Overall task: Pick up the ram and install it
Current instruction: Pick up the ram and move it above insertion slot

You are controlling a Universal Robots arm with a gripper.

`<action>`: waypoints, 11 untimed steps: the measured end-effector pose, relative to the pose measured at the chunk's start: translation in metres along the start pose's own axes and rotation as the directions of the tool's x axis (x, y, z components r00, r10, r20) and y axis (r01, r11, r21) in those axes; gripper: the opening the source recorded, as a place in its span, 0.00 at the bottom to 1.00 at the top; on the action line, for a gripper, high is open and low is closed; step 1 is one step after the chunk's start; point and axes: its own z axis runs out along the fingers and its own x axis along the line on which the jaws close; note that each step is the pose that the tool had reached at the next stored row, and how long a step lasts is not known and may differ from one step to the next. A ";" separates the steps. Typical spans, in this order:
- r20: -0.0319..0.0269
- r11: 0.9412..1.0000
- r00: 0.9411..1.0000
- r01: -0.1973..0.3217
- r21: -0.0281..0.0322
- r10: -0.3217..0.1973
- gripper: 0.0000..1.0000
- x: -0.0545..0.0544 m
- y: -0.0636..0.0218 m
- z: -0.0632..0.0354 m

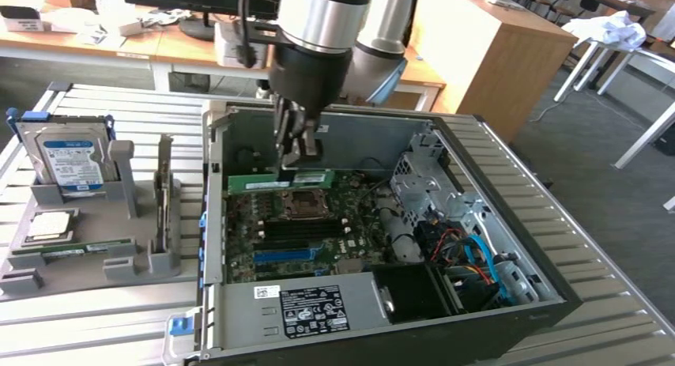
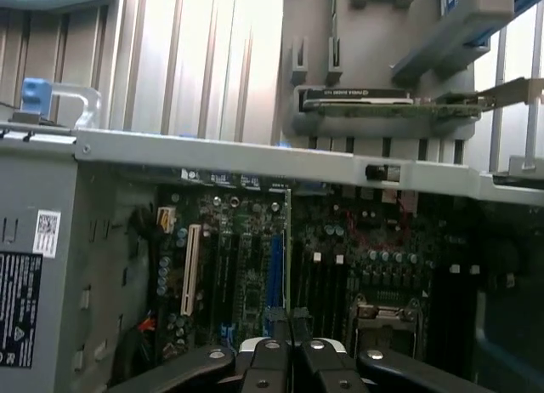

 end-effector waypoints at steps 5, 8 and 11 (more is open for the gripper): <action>0.000 1.000 1.000 0.000 0.000 0.000 0.12 0.002 -0.0225 -0.0003; 0.000 1.000 1.000 0.000 0.000 0.000 0.12 0.003 -0.0363 -0.0004; 0.000 1.000 1.000 0.000 0.000 0.000 0.12 0.004 -0.0498 -0.0005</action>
